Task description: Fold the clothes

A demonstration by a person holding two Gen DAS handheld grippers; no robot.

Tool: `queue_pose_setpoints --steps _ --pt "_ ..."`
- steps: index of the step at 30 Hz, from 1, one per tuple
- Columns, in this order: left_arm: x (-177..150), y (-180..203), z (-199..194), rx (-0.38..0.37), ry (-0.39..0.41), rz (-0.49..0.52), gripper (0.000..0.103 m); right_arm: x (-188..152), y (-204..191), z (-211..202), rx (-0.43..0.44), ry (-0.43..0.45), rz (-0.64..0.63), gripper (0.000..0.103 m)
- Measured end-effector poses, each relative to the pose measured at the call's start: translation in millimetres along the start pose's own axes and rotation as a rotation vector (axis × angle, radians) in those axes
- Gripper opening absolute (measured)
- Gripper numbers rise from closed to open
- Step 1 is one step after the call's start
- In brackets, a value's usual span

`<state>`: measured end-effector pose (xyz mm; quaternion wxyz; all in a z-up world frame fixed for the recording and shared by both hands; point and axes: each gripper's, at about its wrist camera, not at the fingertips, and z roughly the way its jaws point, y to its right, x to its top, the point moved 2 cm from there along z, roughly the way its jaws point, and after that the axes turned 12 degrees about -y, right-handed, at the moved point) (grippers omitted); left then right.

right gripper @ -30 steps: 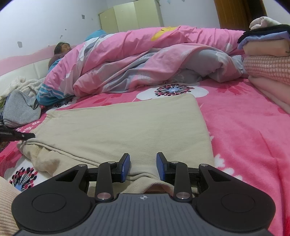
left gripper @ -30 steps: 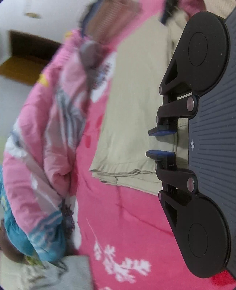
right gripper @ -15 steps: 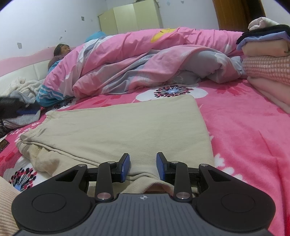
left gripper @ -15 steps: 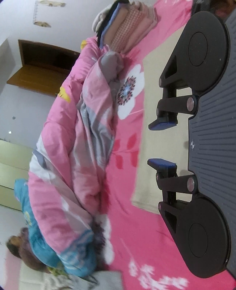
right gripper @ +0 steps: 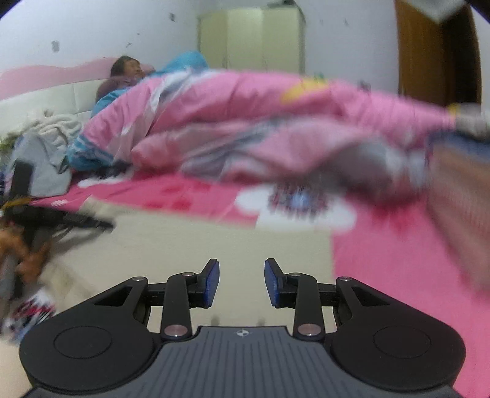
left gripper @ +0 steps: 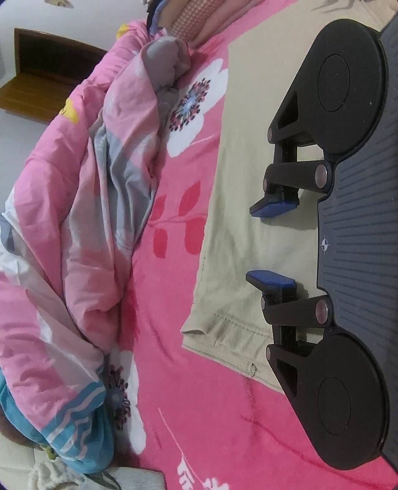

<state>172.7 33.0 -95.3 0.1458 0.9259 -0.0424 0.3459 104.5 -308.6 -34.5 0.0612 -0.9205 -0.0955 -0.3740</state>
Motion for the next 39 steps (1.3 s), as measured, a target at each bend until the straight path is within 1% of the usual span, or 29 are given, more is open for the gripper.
queue_pose_setpoints --steps 4,5,6,8,9,11,13,16,17,20,22,23,25,27,30,31,33,34,35,36,37,39 --pt "-1.7 2.3 0.3 0.010 0.025 0.020 0.038 48.4 10.6 24.6 -0.027 0.008 -0.063 0.029" --pt "-2.5 3.2 -0.4 0.014 0.030 0.027 0.038 55.5 15.9 38.1 -0.038 -0.015 -0.070 0.024" --pt "-2.8 3.6 -0.7 0.016 0.033 0.031 0.039 57.1 24.1 59.5 -0.054 -0.067 -0.065 0.021" --pt "-2.2 2.6 -0.7 0.014 0.033 0.031 0.039 60.3 40.5 102.1 -0.086 -0.171 -0.056 0.017" --pt "-2.2 2.1 -0.8 0.012 0.033 0.029 0.039 62.5 47.5 112.1 -0.083 -0.200 -0.036 0.017" --pt "-2.2 1.2 -0.9 0.008 0.033 0.028 0.039 68.0 58.3 105.4 -0.045 -0.204 0.040 0.016" --pt "-2.4 0.9 -1.0 0.005 0.033 0.028 0.039 65.8 63.8 88.2 -0.039 -0.190 0.095 0.016" --pt "-2.4 0.3 -1.5 0.001 0.034 0.024 0.039 53.5 67.9 51.0 -0.008 -0.137 0.125 0.017" --pt "-2.2 -0.1 -1.4 -0.001 0.034 0.021 0.039 47.1 67.9 44.3 -0.006 -0.135 0.124 0.017" --pt "-1.8 1.4 -1.6 0.003 0.033 0.023 0.039 20.3 63.9 42.7 -0.026 -0.178 0.090 0.017" --pt "-1.5 2.7 -1.6 0.009 0.030 0.027 0.039 2.5 63.9 51.2 -0.036 -0.163 0.061 0.016" --pt "-0.9 3.1 -1.6 0.011 0.025 0.027 0.039 -1.1 64.5 52.2 -0.039 -0.152 0.065 0.016" --pt "0.6 4.1 -1.6 0.018 0.014 0.032 0.039 2.8 64.9 42.5 -0.041 -0.142 0.117 0.016" --pt "2.0 6.1 -1.2 0.030 0.004 0.042 0.039 0.5 56.9 22.2 -0.006 -0.105 0.149 0.018" --pt "3.2 10.9 -0.9 0.061 -0.008 0.062 0.040 -12.6 41.0 -12.8 0.064 -0.036 0.158 0.018" --pt "3.8 13.3 -1.2 0.075 -0.013 0.072 0.040 -20.9 35.6 -17.0 0.083 -0.038 0.151 0.018" --pt "6.0 19.5 -2.1 0.114 -0.027 0.100 0.042 -37.9 26.3 -11.5 0.096 -0.083 0.129 0.019" --pt "7.5 23.8 -2.9 0.141 -0.036 0.118 0.047 -48.8 22.5 -5.1 0.092 -0.091 0.106 0.019" --pt "8.8 27.8 -4.4 0.167 -0.046 0.132 0.051 -59.0 20.5 0.6 0.081 -0.066 0.075 0.019" --pt "9.7 31.4 -6.8 0.190 -0.056 0.139 0.052 -61.3 19.9 0.3 0.080 -0.045 0.067 0.019" --pt "10.1 35.4 -10.4 0.208 -0.063 0.144 0.053 -59.0 19.9 -0.9 0.081 -0.048 0.075 0.019" --pt "8.2 46.6 -23.0 0.225 -0.050 0.168 0.053 -55.7 20.7 -0.6 0.086 -0.054 0.099 0.019"
